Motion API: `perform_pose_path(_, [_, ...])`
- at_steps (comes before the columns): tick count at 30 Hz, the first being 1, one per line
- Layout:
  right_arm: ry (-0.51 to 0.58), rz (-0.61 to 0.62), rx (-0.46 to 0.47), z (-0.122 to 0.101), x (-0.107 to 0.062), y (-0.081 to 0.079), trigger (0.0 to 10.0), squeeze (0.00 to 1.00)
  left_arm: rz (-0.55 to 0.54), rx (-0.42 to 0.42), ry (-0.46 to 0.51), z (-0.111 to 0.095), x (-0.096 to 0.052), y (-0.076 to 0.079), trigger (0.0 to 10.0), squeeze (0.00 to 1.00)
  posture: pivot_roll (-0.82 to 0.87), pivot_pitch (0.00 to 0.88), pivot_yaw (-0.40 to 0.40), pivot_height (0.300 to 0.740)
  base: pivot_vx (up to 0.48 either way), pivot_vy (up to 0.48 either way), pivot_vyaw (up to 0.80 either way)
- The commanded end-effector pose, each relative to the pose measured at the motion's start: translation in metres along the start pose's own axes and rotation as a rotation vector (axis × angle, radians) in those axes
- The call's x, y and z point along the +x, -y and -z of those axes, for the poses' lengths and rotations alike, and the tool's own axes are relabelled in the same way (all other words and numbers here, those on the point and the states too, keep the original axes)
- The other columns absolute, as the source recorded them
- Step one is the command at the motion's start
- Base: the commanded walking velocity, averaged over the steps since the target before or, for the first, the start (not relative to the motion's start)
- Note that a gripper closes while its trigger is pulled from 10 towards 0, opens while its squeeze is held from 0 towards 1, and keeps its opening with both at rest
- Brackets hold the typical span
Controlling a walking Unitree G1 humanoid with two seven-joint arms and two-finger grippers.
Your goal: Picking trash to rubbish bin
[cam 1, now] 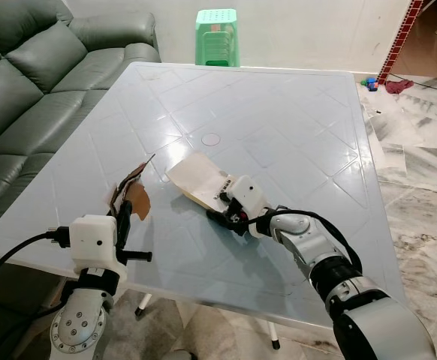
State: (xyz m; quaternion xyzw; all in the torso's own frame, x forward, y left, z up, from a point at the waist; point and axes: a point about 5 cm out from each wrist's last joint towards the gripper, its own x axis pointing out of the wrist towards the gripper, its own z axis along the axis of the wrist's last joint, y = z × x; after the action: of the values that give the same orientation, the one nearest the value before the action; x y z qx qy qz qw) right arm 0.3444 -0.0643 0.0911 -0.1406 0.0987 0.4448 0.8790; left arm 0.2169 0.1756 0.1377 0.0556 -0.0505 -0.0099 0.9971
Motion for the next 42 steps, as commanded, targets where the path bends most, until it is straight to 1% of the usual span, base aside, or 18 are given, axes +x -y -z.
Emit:
perform_pose_path(1, [-0.103, 0.006, 0.067, 0.029, -0.010, -0.003, 0.0, 0.00, 0.004, -0.003, -0.007, 0.001, 0.000, 0.000, 0.0, 0.00, 0.13, 0.098, 0.017, 0.740, 0.000, 0.000, 0.00])
perform_pose_path(7, [-0.097, 0.011, 0.057, 0.028, -0.009, -0.006, 0.0, 0.00, 0.002, -0.005, 0.000, 0.001, 0.003, -0.001, 0.0, 0.00, 0.13, 0.089, 0.015, 0.740, 0.000, 0.000, 0.00])
perform_pose_path(11, [-0.062, 0.051, 0.038, 0.021, -0.007, -0.003, 0.0, 0.00, -0.004, -0.004, 0.004, 0.001, 0.004, -0.001, 0.0, 0.00, 0.13, 0.085, 0.014, 0.740, 0.000, 0.000, 0.00])
perform_pose_path(12, [-0.031, 0.073, 0.026, 0.016, -0.007, -0.001, 0.0, 0.00, -0.005, -0.004, 0.005, 0.001, 0.005, -0.001, 0.0, 0.00, 0.13, 0.084, 0.014, 0.740, 0.000, 0.000, 0.00])
perform_pose_path(13, [0.054, 0.126, 0.024, 0.002, -0.006, 0.005, 0.0, 0.00, -0.006, -0.004, 0.007, 0.001, 0.006, -0.001, 0.0, 0.00, 0.13, 0.081, 0.015, 0.740, 0.000, 0.000, 0.00])
perform_pose_path(15, [0.142, 0.179, 0.030, -0.012, -0.006, 0.011, 0.0, 0.00, -0.007, -0.005, 0.010, 0.000, 0.007, -0.001, 0.0, 0.00, 0.12, 0.080, 0.016, 0.740, 0.000, 0.000, 0.00])
perform_pose_path(16, [0.202, 0.211, 0.021, -0.024, -0.007, 0.015, 0.0, 0.00, -0.006, -0.006, 0.013, 0.000, 0.007, -0.001, 0.0, 0.00, 0.12, 0.078, 0.016, 0.740, 0.000, 0.000, 0.00])
perform_pose_path(17, [0.202, 0.211, 0.021, -0.024, -0.007, 0.015, 0.0, 0.00, -0.006, -0.006, 0.013, 0.000, 0.007, -0.001, 0.0, 0.00, 0.12, 0.078, 0.016, 0.740, 0.000, 0.000, 0.00])
perform_pose_path(18, [0.245, 0.230, 0.014, -0.033, -0.008, 0.018, 0.0, 0.00, -0.005, -0.006, 0.015, 0.000, 0.008, 0.000, 0.0, 0.00, 0.12, 0.077, 0.017, 0.740, 0.000, 0.000, 0.00])
perform_pose_path(20, [0.263, 0.244, 0.010, -0.037, -0.009, 0.020, 0.0, 0.00, -0.005, -0.006, 0.016, 0.000, 0.009, 0.000, 0.0, 0.00, 0.12, 0.075, 0.017, 0.740, 0.000, 0.000, 0.00])
perform_pose_path(22, [0.317, 0.281, -0.001, -0.048, -0.010, 0.024, 0.0, 0.00, -0.006, -0.005, 0.021, 0.000, 0.010, -0.001, 0.0, 0.00, 0.12, 0.072, 0.017, 0.740, 0.000, 0.000, 0.00])
perform_pose_path(26, [0.351, 0.312, -0.004, -0.056, -0.012, 0.027, 0.0, 0.00, -0.008, -0.005, 0.026, -0.001, 0.012, -0.001, 0.0, 0.00, 0.12, 0.069, 0.016, 0.740, 0.000, 0.000, 0.00])
perform_pose_path(28, [0.399, 0.358, -0.006, -0.067, -0.015, 0.032, 0.0, 0.00, -0.013, -0.006, 0.038, -0.002, 0.015, -0.002, 0.0, 0.00, 0.11, 0.060, 0.016, 0.740, 0.000, 0.000, 0.00])
perform_pose_path(32, [0.428, 0.392, -0.005, -0.074, -0.018, 0.036, 0.0, 0.00, -0.025, -0.011, 0.065, -0.006, 0.022, -0.003, 0.0, 0.00, 0.11, 0.051, 0.016, 0.740, 0.000, 0.000, 0.00])
perform_pose_path(33, [0.451, 0.419, -0.015, -0.078, -0.022, 0.038, 0.0, 0.00, -0.042, -0.013, 0.090, -0.010, 0.029, -0.005, 0.0, 0.00, 0.10, 0.042, 0.017, 0.740, 0.000, 0.000, 0.00])
perform_pose_path(36, [0.492, 0.460, -0.010, -0.082, -0.029, 0.041, 0.0, 0.00, -0.058, -0.023, 0.114, -0.014, 0.037, -0.007, 0.0, 0.00, 0.09, 0.037, 0.017, 0.740, 0.000, 0.000, 0.00])
perform_pose_path(40, [0.527, 0.538, -0.034, -0.084, -0.043, 0.046, 0.0, 0.00, -0.065, -0.022, 0.131, -0.017, 0.048, -0.008, 0.0, 0.00, 0.06, 0.016, 0.031, 0.740, 0.000, 0.000, 0.00])
perform_pose_path(42, [0.526, 0.562, -0.048, -0.084, -0.047, 0.048, 0.0, 0.00, -0.066, -0.024, 0.138, -0.018, 0.053, -0.007, 0.0, 0.00, 0.05, 0.010, 0.034, 0.740, 0.000, 0.000, 0.00])
